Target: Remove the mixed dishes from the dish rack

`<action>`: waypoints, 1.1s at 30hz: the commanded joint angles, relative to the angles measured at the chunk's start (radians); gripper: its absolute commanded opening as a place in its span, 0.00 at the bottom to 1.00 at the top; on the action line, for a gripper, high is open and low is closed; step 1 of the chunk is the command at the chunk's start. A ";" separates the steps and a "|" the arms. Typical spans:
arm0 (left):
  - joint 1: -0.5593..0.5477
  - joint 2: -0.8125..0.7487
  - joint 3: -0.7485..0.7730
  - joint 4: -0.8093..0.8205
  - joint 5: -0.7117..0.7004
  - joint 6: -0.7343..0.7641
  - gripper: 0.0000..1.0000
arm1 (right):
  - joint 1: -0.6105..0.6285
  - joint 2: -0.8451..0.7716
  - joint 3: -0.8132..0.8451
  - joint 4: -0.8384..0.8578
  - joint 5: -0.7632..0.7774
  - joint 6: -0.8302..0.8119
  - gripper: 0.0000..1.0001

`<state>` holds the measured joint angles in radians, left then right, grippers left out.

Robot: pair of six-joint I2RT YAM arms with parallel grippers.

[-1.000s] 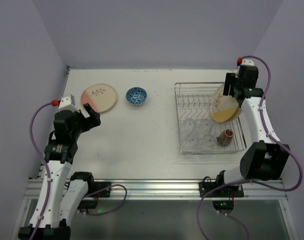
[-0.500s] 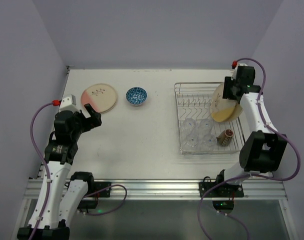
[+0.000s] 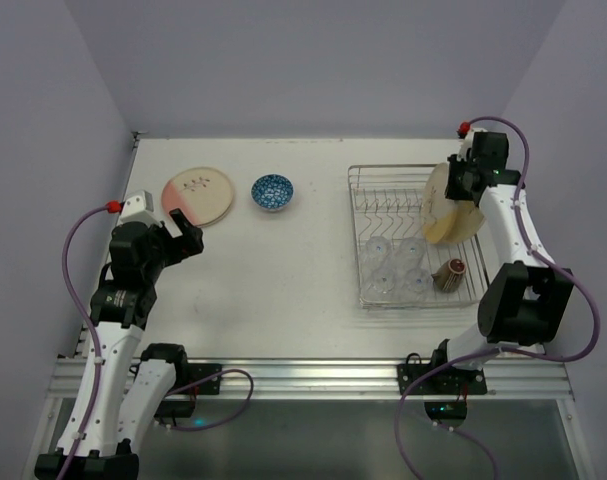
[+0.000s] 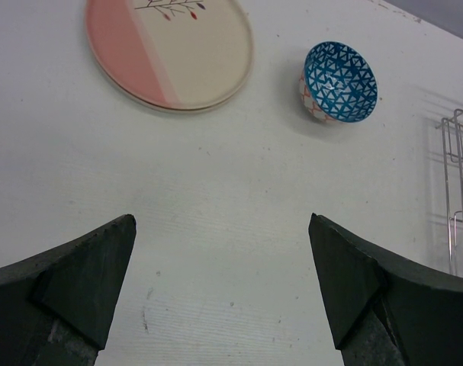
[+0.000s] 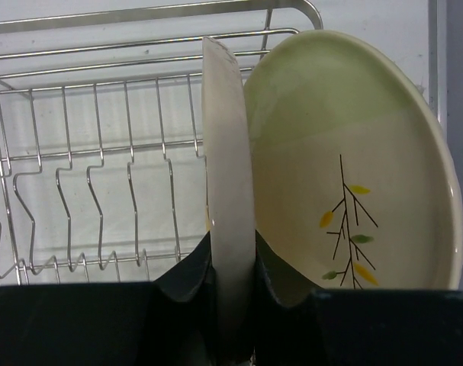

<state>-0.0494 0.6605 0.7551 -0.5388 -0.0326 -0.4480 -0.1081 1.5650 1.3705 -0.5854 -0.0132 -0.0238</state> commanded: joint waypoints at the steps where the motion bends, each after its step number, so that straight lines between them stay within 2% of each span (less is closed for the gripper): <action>1: -0.009 -0.004 0.001 0.042 0.013 0.031 1.00 | 0.007 0.009 0.033 -0.008 -0.041 0.018 0.06; 5: -0.009 -0.002 0.000 0.045 0.017 0.031 1.00 | 0.007 -0.005 0.050 -0.008 -0.050 0.048 0.00; 13: -0.009 0.002 0.000 0.045 0.019 0.031 1.00 | 0.007 -0.042 0.130 -0.028 -0.053 0.033 0.00; 27: -0.009 -0.004 -0.002 0.043 0.005 0.029 1.00 | 0.008 -0.207 0.160 -0.030 0.091 0.050 0.00; 33: -0.009 -0.010 -0.002 0.042 -0.007 0.026 1.00 | 0.008 -0.276 0.188 -0.042 0.122 0.106 0.00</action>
<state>-0.0494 0.6575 0.7547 -0.5388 -0.0307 -0.4484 -0.1051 1.3762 1.4704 -0.7036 0.0872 0.0277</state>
